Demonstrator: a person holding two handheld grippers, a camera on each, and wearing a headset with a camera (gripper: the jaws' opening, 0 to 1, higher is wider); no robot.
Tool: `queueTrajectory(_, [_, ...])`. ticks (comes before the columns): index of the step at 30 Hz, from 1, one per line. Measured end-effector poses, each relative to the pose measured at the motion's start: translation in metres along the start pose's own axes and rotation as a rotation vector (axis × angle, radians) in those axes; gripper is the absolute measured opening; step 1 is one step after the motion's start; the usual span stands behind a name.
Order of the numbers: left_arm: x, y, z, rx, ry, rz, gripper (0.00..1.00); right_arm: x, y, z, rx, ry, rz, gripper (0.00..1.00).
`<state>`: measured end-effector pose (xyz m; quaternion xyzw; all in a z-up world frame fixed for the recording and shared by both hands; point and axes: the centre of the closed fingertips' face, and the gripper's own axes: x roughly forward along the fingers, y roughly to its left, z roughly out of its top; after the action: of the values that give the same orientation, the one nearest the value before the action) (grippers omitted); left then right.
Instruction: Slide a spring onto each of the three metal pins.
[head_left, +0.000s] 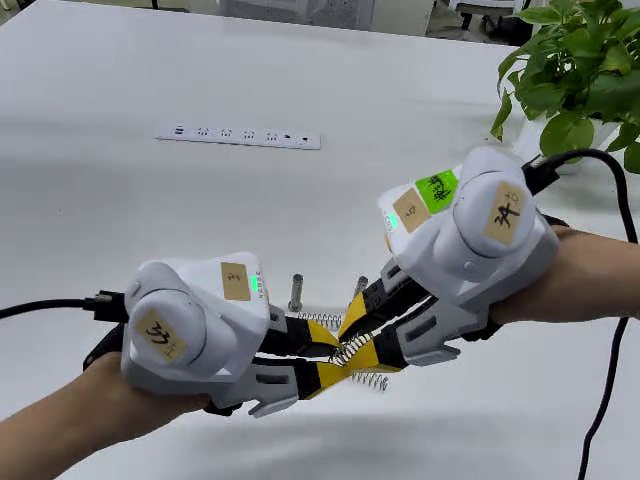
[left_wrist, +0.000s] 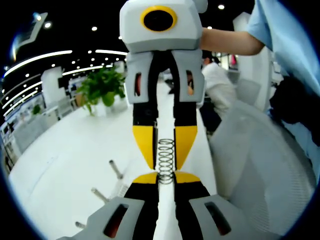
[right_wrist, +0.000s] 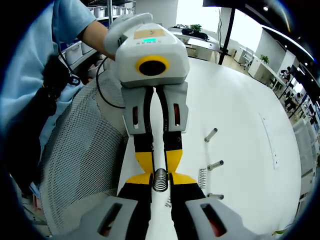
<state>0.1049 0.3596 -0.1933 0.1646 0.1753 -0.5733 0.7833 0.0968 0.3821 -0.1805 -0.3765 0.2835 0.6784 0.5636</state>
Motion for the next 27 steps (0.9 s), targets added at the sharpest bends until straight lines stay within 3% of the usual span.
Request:
queueTrajectory(9, [0.000,0.001,0.001,-0.017,-0.006,0.015,0.10,0.000,0.000,0.001,-0.004,-0.011,-0.002,0.12])
queueTrajectory(18, [-0.001,0.004,-0.002,-0.033,-0.015,0.049,0.12,0.003,-0.004,0.001,-0.020,0.011,0.005,0.12])
queueTrajectory(27, [-0.023,0.025,-0.020,-0.121,-0.019,0.154,0.30,0.003,-0.014,-0.006,-0.029,0.027,0.011,0.12])
